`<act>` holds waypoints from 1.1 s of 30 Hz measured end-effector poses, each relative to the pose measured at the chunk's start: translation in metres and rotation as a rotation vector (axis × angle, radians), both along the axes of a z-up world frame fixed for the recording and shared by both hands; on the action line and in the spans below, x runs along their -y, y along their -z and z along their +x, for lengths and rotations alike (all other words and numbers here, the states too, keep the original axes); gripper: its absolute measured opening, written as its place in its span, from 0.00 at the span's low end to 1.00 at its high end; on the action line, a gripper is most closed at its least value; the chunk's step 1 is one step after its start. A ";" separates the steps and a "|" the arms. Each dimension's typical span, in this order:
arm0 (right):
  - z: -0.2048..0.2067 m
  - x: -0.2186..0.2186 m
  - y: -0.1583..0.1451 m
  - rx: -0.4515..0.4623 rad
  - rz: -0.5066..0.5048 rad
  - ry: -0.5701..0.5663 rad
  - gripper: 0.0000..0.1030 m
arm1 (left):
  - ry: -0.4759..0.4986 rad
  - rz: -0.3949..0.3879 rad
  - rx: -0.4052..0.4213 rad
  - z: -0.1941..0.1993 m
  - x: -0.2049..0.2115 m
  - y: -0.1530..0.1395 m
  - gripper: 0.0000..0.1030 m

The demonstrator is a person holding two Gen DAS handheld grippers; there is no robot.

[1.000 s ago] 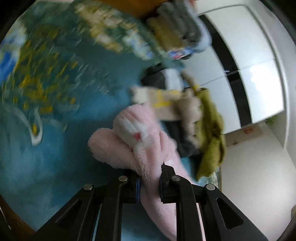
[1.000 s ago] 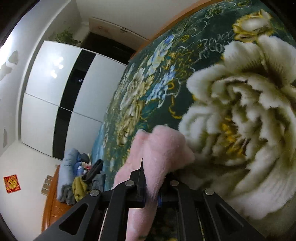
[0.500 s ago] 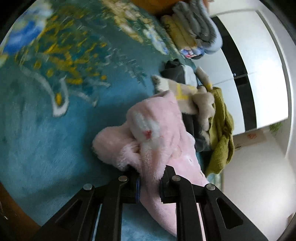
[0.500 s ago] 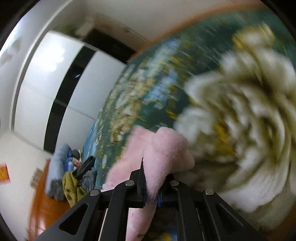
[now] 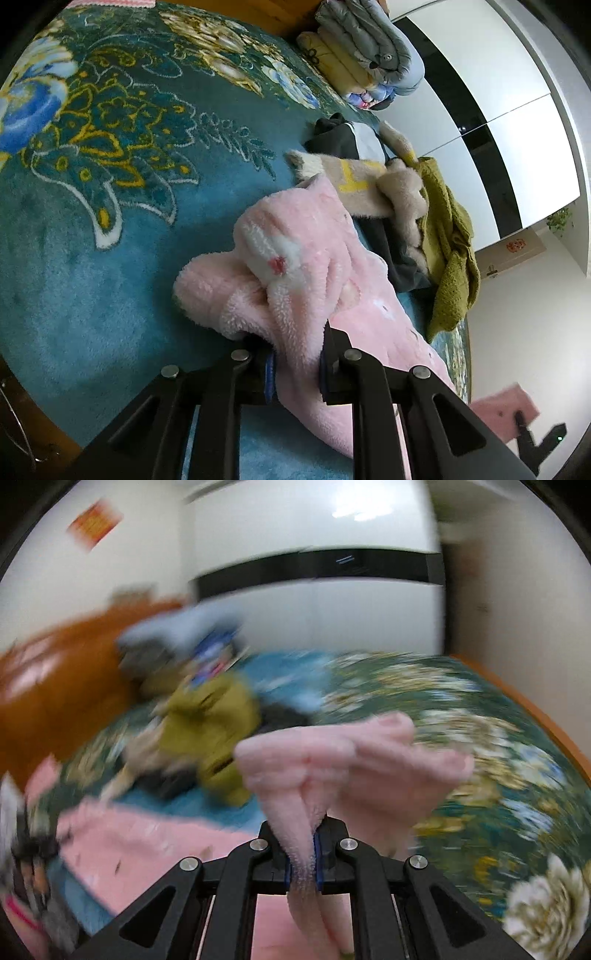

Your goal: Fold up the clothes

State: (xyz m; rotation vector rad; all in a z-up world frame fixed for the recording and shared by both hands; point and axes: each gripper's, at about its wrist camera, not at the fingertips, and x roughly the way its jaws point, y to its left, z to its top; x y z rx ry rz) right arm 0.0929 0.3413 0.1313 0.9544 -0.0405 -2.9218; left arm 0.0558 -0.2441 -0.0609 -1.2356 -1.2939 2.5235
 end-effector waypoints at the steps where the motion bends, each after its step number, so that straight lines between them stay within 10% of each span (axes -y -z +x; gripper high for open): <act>1: -0.007 0.022 0.014 0.042 0.025 -0.052 0.09 | 0.001 0.009 0.000 0.000 0.001 0.002 0.16; 8: -0.027 0.109 0.104 0.275 0.161 -0.261 0.09 | 0.017 0.053 -0.004 0.000 0.005 0.009 0.17; 23: -0.007 0.147 0.134 0.397 0.216 -0.406 0.14 | 0.030 0.088 0.002 -0.001 0.003 0.020 0.21; 27: -0.010 0.144 0.118 0.373 0.152 -0.406 0.44 | 0.036 0.097 -0.002 0.000 0.002 0.022 0.21; 33: -0.023 0.139 0.097 0.341 0.087 -0.343 0.61 | 0.044 0.106 -0.009 0.001 0.002 0.025 0.22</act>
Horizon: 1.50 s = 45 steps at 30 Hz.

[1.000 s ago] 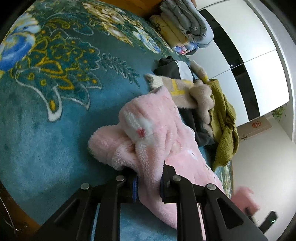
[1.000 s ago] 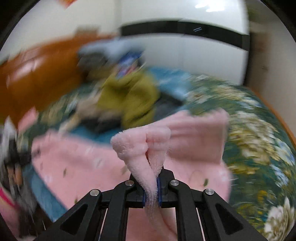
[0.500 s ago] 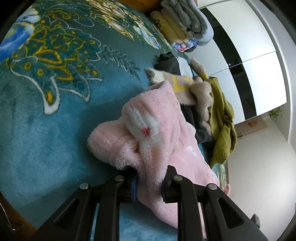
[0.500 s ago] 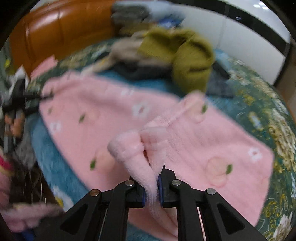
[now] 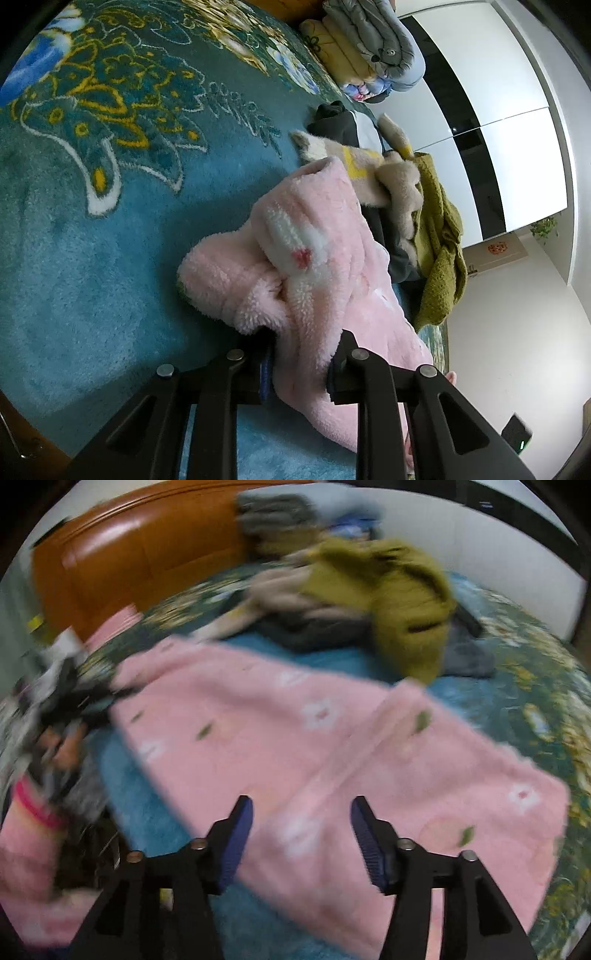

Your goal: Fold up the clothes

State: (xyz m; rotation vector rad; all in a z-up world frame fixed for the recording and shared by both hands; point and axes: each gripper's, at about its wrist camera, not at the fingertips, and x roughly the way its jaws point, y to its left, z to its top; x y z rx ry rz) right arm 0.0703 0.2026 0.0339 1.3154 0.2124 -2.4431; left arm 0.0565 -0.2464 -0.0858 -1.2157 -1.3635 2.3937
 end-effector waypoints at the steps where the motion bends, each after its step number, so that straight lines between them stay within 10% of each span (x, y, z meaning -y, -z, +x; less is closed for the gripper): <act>1: -0.010 -0.001 -0.001 -0.008 0.025 0.060 0.62 | 0.002 0.003 -0.001 0.000 0.000 0.001 0.22; 14: -0.077 -0.001 0.042 0.065 0.120 0.371 0.49 | 0.024 0.045 -0.019 0.001 0.003 0.007 0.25; 18: -0.077 -0.028 0.046 0.091 0.004 0.437 0.21 | 0.030 0.064 -0.028 0.001 0.005 0.008 0.25; 21: -0.071 -0.051 0.033 0.098 -0.202 0.457 0.19 | 0.033 0.070 -0.034 0.002 0.007 0.009 0.25; 24: -0.059 -0.064 0.008 0.063 -0.373 0.456 0.19 | 0.032 0.065 -0.032 0.000 0.005 0.008 0.25; 37: -0.079 -0.027 0.032 0.121 -0.318 0.374 0.36 | 0.002 0.063 -0.006 0.004 0.009 0.002 0.35; 45: -0.014 -0.076 -0.007 -0.085 -0.487 0.362 0.54 | -0.092 0.154 -0.017 0.007 0.018 0.006 0.46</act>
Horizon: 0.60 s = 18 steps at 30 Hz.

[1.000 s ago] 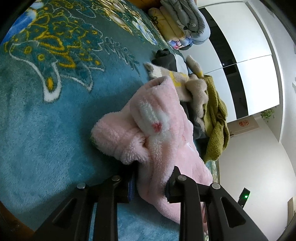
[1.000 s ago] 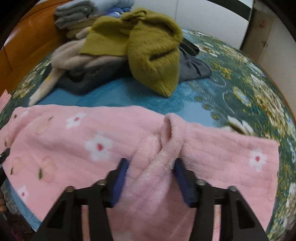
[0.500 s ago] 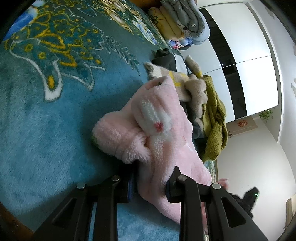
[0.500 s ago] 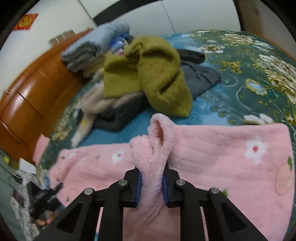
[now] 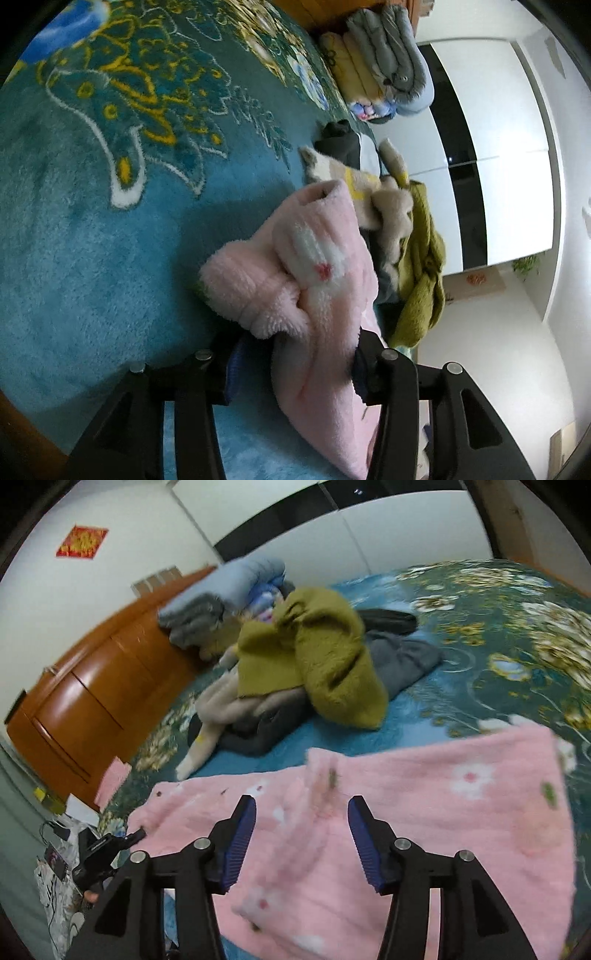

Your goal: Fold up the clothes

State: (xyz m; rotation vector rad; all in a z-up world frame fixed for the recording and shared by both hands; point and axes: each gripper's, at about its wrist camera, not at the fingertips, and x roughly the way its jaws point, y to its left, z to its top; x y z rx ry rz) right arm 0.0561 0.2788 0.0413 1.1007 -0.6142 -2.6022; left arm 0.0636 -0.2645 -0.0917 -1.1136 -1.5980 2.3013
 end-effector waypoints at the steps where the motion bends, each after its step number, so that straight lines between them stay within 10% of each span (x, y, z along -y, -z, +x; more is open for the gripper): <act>1: 0.008 -0.008 0.000 -0.014 -0.013 0.014 0.54 | -0.011 0.001 0.006 0.001 0.001 0.000 0.44; 4: 0.026 -0.036 0.007 -0.032 -0.084 0.080 0.54 | -0.085 -0.031 0.012 0.005 0.003 -0.013 0.17; 8: 0.044 -0.078 0.024 -0.028 -0.180 0.181 0.54 | -0.113 -0.264 -0.050 0.002 -0.016 -0.072 0.15; 18: 0.077 -0.138 0.050 -0.109 -0.316 0.255 0.54 | 0.213 -0.845 -0.405 -0.004 -0.216 -0.244 0.17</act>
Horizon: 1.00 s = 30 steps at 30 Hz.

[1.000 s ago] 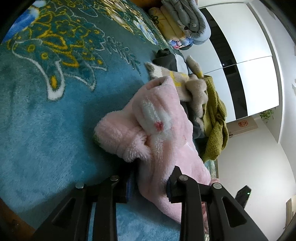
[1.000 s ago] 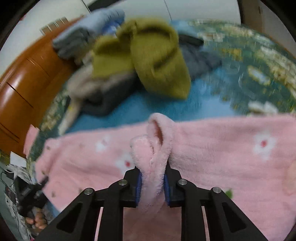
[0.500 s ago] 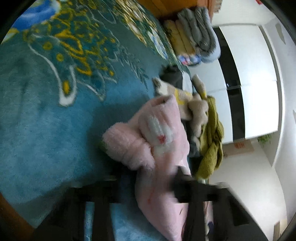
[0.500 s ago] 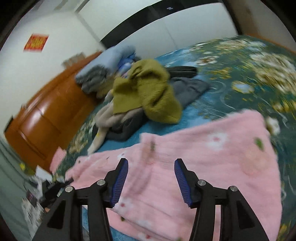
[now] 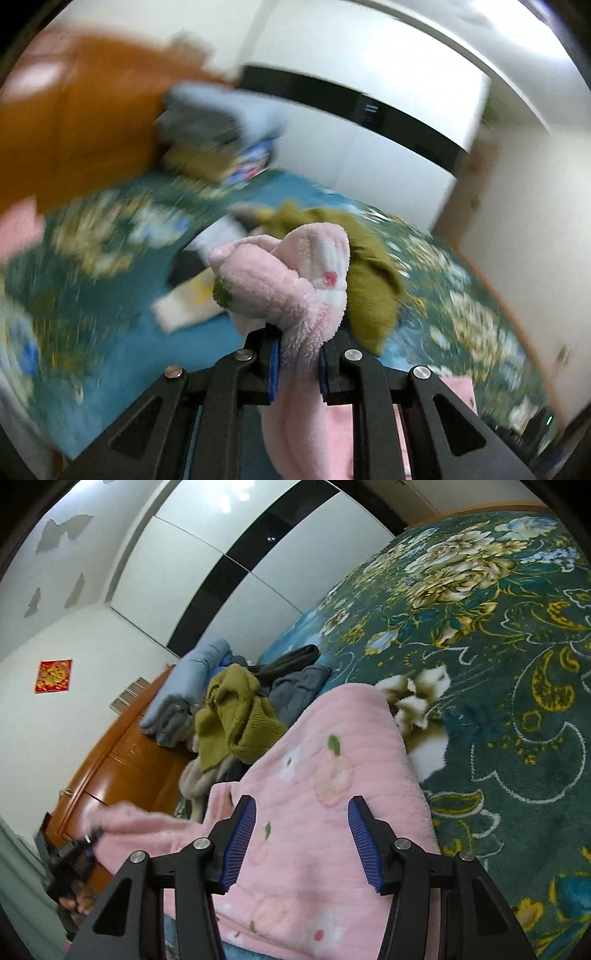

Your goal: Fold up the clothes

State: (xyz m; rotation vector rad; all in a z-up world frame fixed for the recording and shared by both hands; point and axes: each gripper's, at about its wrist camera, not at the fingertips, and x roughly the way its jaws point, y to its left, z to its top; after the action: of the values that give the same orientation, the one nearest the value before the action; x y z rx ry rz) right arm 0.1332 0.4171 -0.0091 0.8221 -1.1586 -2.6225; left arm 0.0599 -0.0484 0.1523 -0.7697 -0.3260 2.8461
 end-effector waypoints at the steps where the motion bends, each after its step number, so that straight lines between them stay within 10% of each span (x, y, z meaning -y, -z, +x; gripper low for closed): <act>1: 0.000 0.000 0.000 -0.007 0.001 -0.006 0.54 | 0.037 -0.032 -0.014 0.001 -0.021 -0.007 0.17; 12: 0.019 -0.024 0.012 -0.032 -0.047 0.028 0.54 | 0.404 -0.139 0.097 -0.013 -0.228 0.041 0.17; 20: 0.032 -0.052 0.023 -0.023 -0.086 0.105 0.54 | 0.518 -0.307 0.212 0.016 -0.300 0.105 0.17; 30: 0.031 -0.057 0.029 -0.010 -0.093 0.097 0.54 | 0.582 -0.281 0.261 0.029 -0.305 0.111 0.58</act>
State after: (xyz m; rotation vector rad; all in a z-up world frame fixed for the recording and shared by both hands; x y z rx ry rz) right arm 0.1638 0.4737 -0.0384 0.7531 -1.3384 -2.6216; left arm 0.0893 0.2566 0.0415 -1.0810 0.2413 2.2651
